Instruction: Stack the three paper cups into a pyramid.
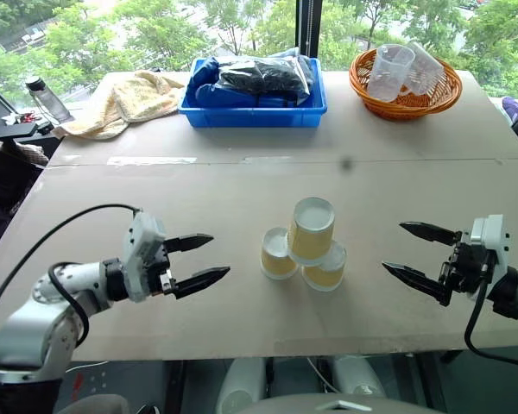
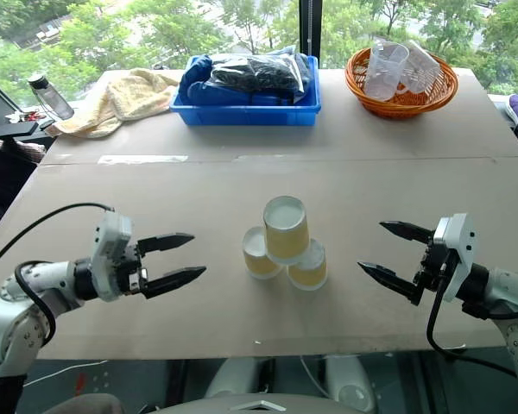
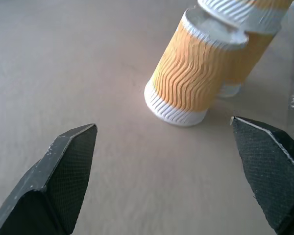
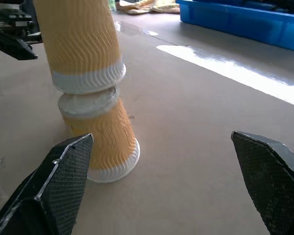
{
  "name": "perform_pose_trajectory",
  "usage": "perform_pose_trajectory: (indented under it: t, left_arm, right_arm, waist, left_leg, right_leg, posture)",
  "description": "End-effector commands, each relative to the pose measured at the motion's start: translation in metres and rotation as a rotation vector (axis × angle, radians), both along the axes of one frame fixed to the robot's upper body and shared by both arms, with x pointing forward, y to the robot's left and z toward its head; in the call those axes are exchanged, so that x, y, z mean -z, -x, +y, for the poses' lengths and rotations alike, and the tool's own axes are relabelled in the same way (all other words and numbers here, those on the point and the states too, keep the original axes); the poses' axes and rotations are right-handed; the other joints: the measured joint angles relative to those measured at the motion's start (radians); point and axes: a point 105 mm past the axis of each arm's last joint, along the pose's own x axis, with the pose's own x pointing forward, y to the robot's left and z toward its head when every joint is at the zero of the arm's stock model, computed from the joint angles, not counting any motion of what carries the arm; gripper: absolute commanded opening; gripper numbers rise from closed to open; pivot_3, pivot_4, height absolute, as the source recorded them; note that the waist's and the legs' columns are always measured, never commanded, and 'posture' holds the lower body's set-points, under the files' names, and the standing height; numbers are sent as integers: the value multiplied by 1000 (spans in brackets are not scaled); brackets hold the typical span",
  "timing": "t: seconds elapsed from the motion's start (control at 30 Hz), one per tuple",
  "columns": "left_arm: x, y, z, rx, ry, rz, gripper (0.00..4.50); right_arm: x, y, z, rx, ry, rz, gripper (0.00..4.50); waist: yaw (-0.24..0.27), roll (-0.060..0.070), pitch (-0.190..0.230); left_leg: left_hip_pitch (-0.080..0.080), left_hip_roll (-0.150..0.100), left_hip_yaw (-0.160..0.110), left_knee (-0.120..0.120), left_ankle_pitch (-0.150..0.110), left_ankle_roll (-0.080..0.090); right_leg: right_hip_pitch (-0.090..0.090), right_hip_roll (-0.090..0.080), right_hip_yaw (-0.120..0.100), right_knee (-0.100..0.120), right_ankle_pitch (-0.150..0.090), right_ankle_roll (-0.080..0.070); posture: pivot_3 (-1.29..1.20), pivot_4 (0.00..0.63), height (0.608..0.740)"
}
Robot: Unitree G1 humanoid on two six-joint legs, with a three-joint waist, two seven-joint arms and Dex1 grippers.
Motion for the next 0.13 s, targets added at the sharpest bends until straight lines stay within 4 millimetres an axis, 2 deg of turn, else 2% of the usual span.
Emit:
perform_pose_trajectory:
  t: [0.03, 0.13]
  left_arm:
    - [18, -10, 8, -111, -44, -45, 4500]
    - [41, -8, -2, -93, -86, -38, 4500]
  right_arm:
    - [22, -7, -13, 69, 12, -18, 4467]
    - [43, -16, -19, 101, 26, -19, 4467]
  waist:
    - [8, 0, 0]
    - [9, 0, 0]
  left_leg:
    - [3, 0, 0, 0, 0, 0]
    - [2, 0, 0, 0, 0, 0]
  right_leg:
    - [3, 0, 0, 0, 0, 0]
    - [2, 0, 0, 0, 0, 0]
  posture:
    - [0, 150, 740]
    - [0, 150, 740]
